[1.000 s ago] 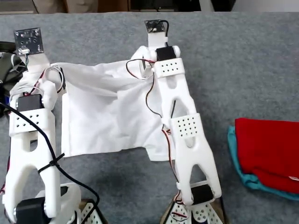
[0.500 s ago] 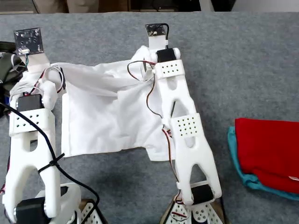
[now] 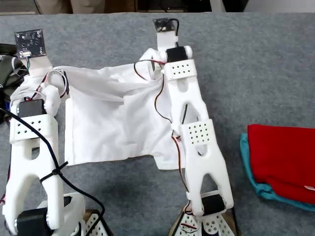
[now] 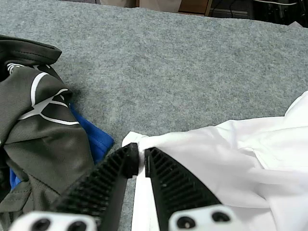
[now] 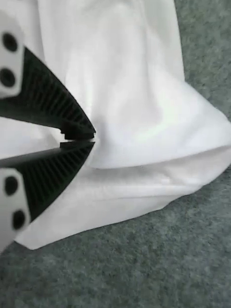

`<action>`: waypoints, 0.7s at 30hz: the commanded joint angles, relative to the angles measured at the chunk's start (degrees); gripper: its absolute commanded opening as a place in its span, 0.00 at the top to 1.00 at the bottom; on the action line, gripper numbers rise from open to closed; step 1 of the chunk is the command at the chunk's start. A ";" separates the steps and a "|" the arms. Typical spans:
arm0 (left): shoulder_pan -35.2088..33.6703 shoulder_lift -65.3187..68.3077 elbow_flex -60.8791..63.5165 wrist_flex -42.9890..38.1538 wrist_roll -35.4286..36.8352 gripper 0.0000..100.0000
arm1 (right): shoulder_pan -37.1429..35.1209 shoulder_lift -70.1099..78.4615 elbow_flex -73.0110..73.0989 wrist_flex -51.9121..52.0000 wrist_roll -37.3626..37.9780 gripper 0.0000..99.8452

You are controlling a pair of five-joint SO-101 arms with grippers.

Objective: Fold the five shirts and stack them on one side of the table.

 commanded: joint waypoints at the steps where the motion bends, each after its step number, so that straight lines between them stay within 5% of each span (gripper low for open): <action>1: -0.44 -2.42 -1.49 0.35 -0.09 0.98 | 1.01 -8.84 -3.03 0.70 -1.32 0.99; 21: -2.64 -13.41 -8.97 -0.09 0.00 0.98 | 2.24 -40.22 -2.68 5.80 1.23 0.99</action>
